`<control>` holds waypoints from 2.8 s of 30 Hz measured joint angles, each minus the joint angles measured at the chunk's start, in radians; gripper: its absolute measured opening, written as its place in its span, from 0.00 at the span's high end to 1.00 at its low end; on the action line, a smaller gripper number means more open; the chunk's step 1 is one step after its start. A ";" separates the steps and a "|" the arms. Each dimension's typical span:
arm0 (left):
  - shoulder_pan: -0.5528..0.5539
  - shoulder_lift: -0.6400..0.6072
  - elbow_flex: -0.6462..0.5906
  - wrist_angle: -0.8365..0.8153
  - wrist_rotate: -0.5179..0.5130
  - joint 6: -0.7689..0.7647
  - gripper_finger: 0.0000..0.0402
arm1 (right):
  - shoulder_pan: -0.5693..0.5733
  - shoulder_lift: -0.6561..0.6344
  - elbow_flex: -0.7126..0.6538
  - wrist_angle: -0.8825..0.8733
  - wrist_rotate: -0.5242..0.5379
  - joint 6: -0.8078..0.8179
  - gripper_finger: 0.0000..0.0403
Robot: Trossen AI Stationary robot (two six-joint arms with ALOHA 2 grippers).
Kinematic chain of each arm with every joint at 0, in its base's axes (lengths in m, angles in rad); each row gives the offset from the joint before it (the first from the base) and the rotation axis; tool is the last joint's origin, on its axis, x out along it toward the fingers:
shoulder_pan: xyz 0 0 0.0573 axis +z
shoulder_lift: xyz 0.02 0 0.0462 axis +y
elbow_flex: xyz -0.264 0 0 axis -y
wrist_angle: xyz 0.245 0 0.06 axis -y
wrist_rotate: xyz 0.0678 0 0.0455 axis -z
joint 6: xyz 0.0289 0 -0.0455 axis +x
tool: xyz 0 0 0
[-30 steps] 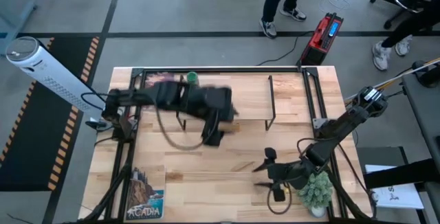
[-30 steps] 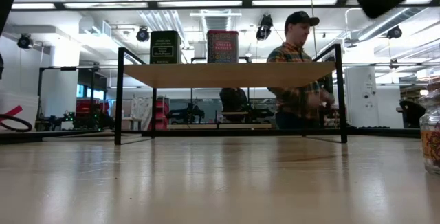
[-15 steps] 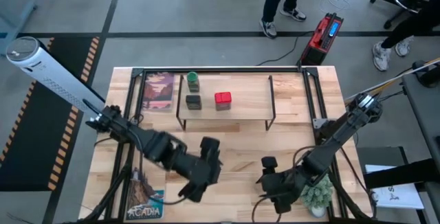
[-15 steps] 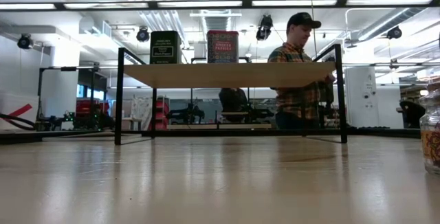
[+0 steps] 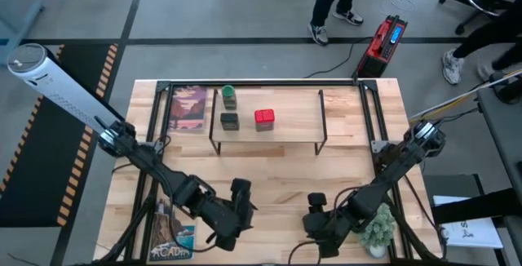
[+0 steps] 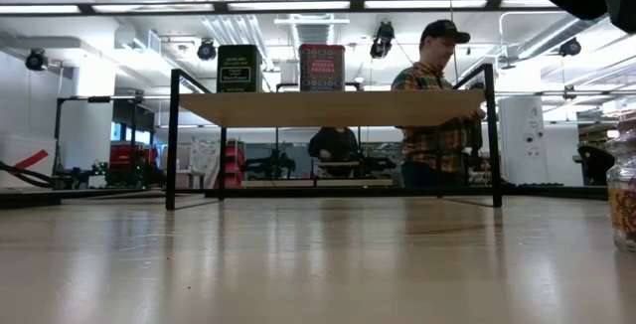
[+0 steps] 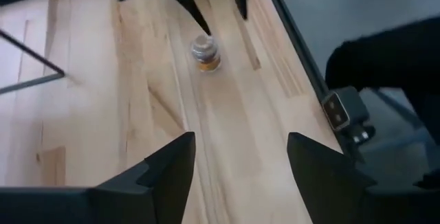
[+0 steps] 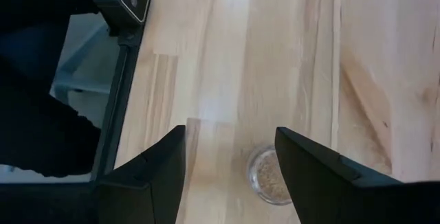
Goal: Shelf spices
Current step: Put the brown seasoning bottle on the shelf
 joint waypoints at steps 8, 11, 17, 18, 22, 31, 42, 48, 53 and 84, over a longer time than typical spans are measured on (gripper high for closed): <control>-0.001 -0.167 -0.307 0.252 -0.065 -0.105 0.46 | -0.007 0.042 -0.001 -0.063 0.024 0.022 0.51; 0.001 -0.229 -0.408 0.319 -0.080 -0.146 0.44 | -0.015 0.053 0.007 -0.095 0.001 0.029 0.51; 0.003 -0.316 -0.533 0.419 -0.125 -0.185 0.43 | -0.019 0.052 0.052 -0.159 -0.005 0.005 0.51; 0.003 -0.324 -0.545 0.431 -0.128 -0.186 0.43 | -0.024 0.056 0.064 -0.176 -0.018 0.004 0.51; 0.007 -0.337 -0.560 0.444 -0.148 -0.187 0.44 | -0.049 0.102 0.112 -0.230 -0.076 -0.003 0.51; 0.009 -0.333 -0.560 0.443 -0.162 -0.207 0.43 | -0.057 0.203 0.224 -0.350 -0.081 -0.096 0.51; 0.008 -0.334 -0.560 0.438 -0.160 -0.215 0.44 | -0.058 0.209 0.209 -0.343 -0.083 -0.082 0.51; 0.008 -0.334 -0.561 0.438 -0.151 -0.218 0.44 | -0.058 0.209 0.190 -0.322 -0.084 -0.078 0.51; 0.008 -0.334 -0.561 0.438 -0.151 -0.218 0.42 | -0.058 0.209 0.177 -0.298 -0.092 -0.077 0.51; 0.008 -0.334 -0.562 0.430 -0.150 -0.223 0.45 | -0.071 0.261 0.103 -0.170 -0.159 -0.070 0.55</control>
